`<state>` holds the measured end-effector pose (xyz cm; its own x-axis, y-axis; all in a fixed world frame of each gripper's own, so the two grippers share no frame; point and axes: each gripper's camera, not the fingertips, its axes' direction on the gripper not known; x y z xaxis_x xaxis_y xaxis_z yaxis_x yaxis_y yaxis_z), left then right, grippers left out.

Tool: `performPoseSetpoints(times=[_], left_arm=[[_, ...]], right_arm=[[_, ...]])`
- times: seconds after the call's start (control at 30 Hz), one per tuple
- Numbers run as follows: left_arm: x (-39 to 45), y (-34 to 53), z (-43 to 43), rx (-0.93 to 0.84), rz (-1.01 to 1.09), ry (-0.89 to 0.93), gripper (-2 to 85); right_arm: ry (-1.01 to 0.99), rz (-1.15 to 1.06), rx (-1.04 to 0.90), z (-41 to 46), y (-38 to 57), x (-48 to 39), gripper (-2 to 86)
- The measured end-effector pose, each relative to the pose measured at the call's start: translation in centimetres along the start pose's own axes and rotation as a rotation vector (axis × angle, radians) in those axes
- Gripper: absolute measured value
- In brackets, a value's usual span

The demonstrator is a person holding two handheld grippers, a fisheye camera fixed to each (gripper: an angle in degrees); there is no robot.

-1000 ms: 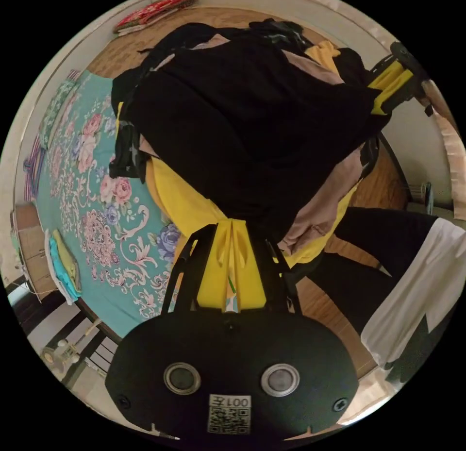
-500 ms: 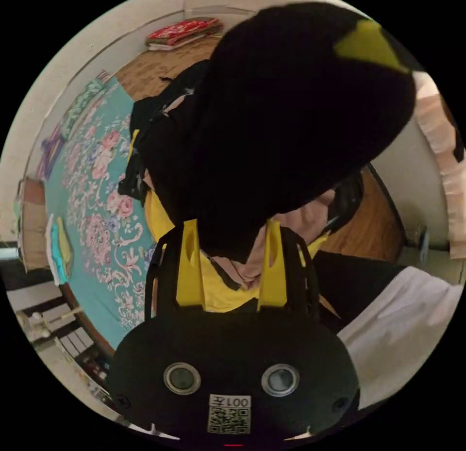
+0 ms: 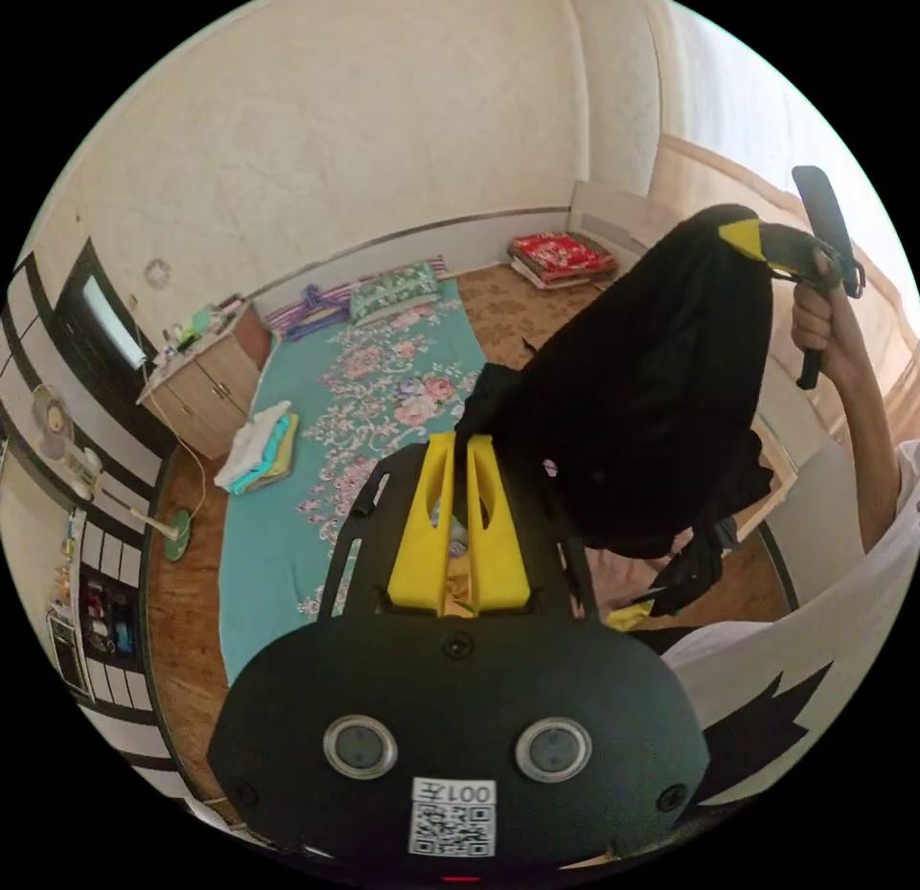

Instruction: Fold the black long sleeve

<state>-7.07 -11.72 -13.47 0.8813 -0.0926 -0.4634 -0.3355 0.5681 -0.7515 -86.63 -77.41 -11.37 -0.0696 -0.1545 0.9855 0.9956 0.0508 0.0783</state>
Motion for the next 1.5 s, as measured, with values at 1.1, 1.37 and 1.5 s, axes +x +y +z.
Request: performPoseSetpoints(times=[1.1, 1.37, 1.5], left_arm=[[-67.1, 27.0, 6.4, -0.257, -0.206, 0.151, -1.1], [-83.1, 16.8, 7.4, -0.094, -0.095, -0.095, -1.1], [-86.9, 18.9, 12.8, -0.126, -0.058, -0.129, -1.1]], right_arm=[[-0.14, 0.242, -0.154, 66.7, -24.1, 2.4, 1.5], [0.12, -0.031, -0.286, 82.5, -42.3, 5.9, 2.5], [0.175, 0.023, -0.375, 92.0, -42.6, 7.8, 2.8]])
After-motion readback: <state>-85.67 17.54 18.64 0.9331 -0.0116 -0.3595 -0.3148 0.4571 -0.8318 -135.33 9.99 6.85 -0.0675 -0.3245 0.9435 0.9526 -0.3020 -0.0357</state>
